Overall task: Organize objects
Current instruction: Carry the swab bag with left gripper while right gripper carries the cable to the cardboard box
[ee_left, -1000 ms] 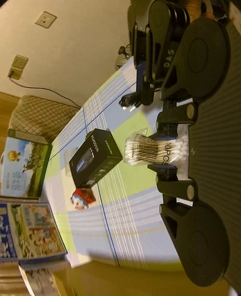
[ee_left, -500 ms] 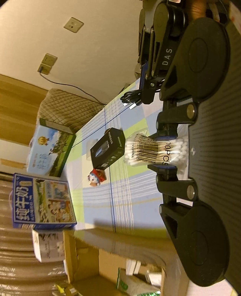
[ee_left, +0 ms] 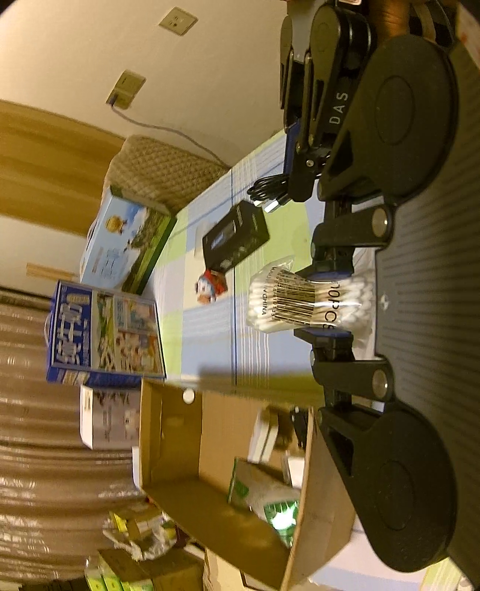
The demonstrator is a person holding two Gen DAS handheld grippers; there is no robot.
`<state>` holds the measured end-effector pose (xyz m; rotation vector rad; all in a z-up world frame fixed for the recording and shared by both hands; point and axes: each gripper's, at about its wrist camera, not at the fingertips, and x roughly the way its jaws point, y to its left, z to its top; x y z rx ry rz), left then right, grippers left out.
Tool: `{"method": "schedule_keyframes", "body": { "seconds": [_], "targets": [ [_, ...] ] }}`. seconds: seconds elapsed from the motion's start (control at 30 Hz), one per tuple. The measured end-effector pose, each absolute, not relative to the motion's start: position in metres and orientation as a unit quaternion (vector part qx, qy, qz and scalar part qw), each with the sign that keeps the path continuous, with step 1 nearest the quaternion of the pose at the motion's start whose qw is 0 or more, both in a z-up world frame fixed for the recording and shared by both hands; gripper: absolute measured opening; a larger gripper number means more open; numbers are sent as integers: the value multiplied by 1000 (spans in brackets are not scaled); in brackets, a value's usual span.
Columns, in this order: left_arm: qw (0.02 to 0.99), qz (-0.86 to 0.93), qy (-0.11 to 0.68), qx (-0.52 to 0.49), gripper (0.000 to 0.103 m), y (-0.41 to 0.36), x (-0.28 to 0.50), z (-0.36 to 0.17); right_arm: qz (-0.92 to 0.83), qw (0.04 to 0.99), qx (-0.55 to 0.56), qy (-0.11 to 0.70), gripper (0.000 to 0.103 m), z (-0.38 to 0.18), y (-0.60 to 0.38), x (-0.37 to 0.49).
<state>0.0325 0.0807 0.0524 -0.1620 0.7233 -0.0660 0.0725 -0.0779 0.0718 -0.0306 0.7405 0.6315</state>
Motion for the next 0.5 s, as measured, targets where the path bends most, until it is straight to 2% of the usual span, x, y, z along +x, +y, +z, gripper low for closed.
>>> {"method": "schedule_keyframes", "body": {
  "seconds": [0.5],
  "targets": [
    [934, -10, 346, -90, 20, 110, 19, 60, 330, 876, -32, 350, 14, 73, -51, 70]
  ]
}}
